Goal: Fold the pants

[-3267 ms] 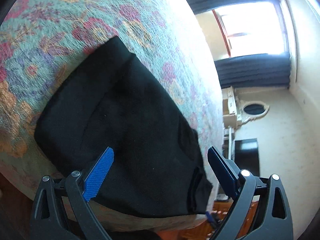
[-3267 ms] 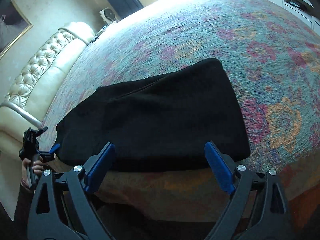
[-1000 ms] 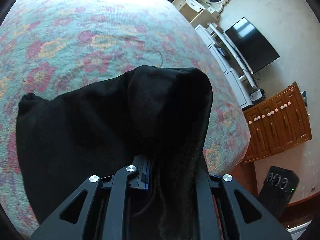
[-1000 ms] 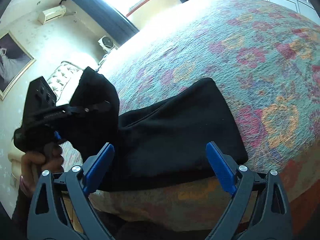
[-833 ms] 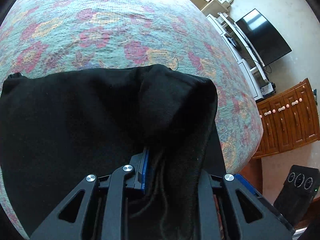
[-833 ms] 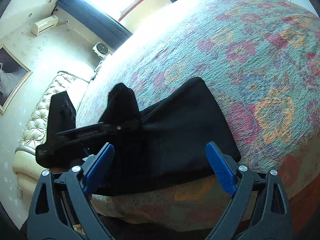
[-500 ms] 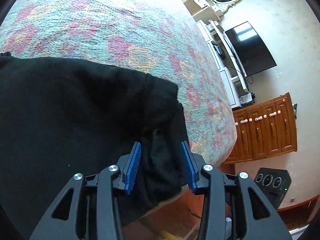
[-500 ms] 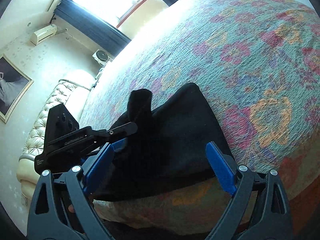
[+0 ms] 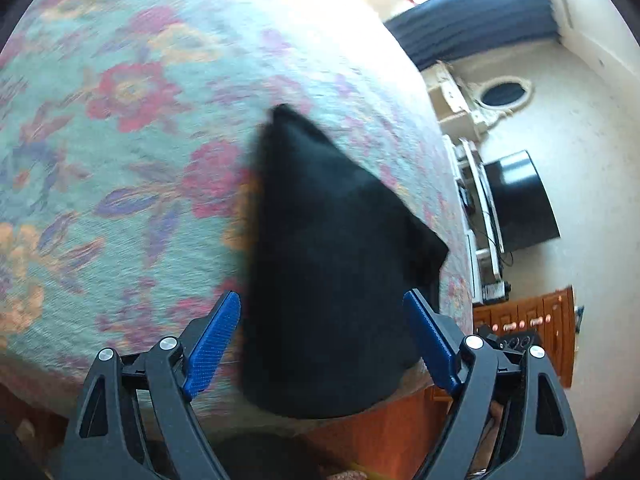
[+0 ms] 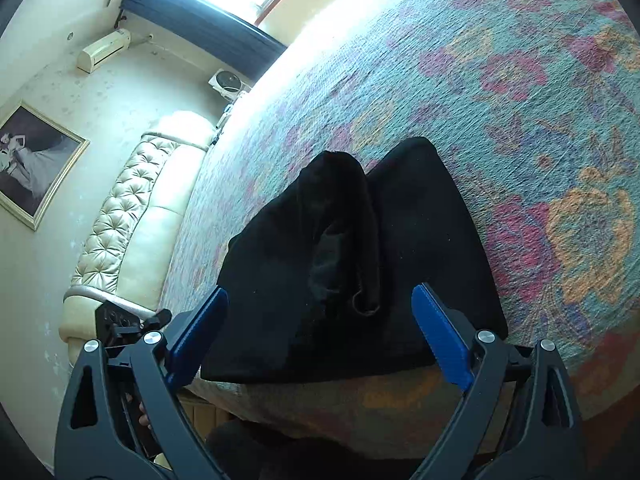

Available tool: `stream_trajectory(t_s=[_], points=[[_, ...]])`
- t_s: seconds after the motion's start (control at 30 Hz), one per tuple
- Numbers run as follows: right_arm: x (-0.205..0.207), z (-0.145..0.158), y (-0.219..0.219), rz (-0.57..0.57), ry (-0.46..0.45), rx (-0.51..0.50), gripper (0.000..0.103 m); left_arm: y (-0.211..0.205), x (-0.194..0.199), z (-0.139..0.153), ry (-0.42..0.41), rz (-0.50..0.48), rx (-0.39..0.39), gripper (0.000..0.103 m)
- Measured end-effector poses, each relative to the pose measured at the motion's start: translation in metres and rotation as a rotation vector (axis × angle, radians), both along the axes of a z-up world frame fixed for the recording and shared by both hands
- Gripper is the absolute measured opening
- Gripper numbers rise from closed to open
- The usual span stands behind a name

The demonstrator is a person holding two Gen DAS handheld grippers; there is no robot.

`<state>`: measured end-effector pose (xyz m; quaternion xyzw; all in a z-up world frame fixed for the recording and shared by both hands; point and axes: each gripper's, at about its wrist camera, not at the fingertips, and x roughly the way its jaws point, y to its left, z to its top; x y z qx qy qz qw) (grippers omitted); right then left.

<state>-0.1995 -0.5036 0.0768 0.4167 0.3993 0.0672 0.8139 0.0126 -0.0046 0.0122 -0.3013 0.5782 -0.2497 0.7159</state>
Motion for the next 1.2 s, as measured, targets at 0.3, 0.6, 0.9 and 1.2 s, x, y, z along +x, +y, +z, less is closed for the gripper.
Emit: stream_trajectory(t_s=[0.3, 0.6, 0.9, 1.2], points=[[0.036, -0.026, 0.012, 0.018, 0.121, 0.019, 0.093, 0.075, 0.002, -0.066, 0.226, 0.198, -0.348, 0.085], [0.041, -0.027, 0.011, 0.005, 0.129, -0.02, 0.093, 0.079, 0.005, -0.065, 0.238, 0.229, -0.36, 0.087], [0.063, -0.025, 0.052, 0.166, 0.152, -0.121, 0.035, 0.05, 0.007, -0.055, 0.168, 0.184, -0.274, 0.092], [0.048, 0.017, 0.043, 0.138, 0.041, -0.183, 0.014, 0.037, 0.014, -0.055, 0.182, 0.155, -0.265, 0.092]])
